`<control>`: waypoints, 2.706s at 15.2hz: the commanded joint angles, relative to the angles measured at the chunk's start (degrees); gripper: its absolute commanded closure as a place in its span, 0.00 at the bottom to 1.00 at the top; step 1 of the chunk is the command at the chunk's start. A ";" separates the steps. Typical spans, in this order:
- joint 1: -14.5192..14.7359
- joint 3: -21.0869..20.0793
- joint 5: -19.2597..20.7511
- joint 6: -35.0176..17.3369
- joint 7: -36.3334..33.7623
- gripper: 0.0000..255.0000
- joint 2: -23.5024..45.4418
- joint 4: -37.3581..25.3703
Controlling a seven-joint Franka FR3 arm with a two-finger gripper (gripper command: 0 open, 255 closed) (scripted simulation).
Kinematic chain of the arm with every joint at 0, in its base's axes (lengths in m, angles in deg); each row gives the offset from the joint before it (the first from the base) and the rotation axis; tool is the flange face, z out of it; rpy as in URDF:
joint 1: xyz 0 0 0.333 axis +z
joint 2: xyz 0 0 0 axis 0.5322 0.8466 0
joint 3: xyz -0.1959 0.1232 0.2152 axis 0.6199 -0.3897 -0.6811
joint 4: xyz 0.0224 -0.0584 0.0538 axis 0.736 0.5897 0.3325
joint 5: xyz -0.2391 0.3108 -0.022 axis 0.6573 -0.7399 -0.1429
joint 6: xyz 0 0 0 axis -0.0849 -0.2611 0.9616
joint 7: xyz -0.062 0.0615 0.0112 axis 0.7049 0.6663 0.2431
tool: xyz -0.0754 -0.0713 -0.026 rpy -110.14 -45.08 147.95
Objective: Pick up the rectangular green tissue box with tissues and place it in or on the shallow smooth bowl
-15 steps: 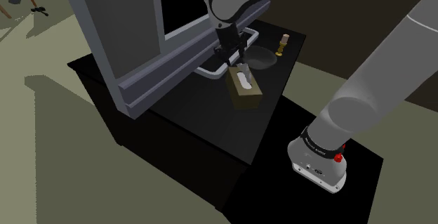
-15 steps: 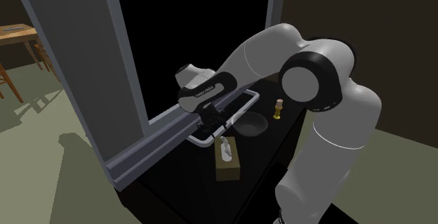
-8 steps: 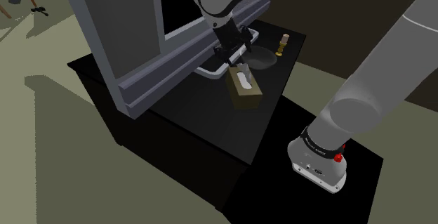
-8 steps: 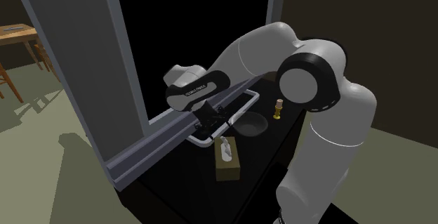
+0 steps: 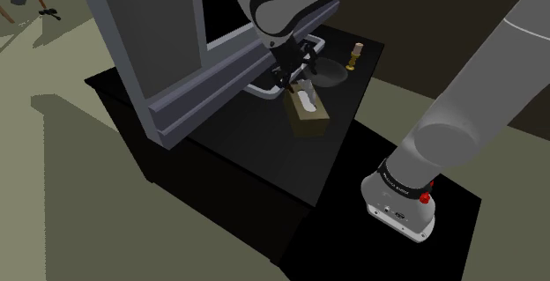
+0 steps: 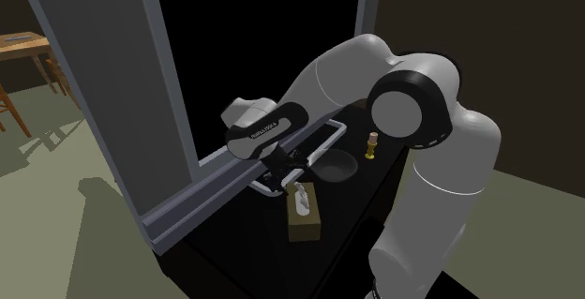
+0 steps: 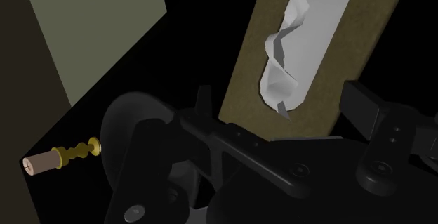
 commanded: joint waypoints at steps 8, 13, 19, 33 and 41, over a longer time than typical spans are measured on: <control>0.00 0.00 0.00 -0.05 -0.01 1.00 -0.02 0.08; 0.00 0.00 0.00 -0.04 -0.01 1.00 -0.02 0.06; 0.04 -0.03 -0.49 3.43 1.31 1.00 -1.97 -1.74; 0.12 -0.05 -1.13 13.33 4.69 1.00 -5.81 -8.47; -0.51 0.64 -0.23 18.03 7.50 1.00 -6.56 -13.05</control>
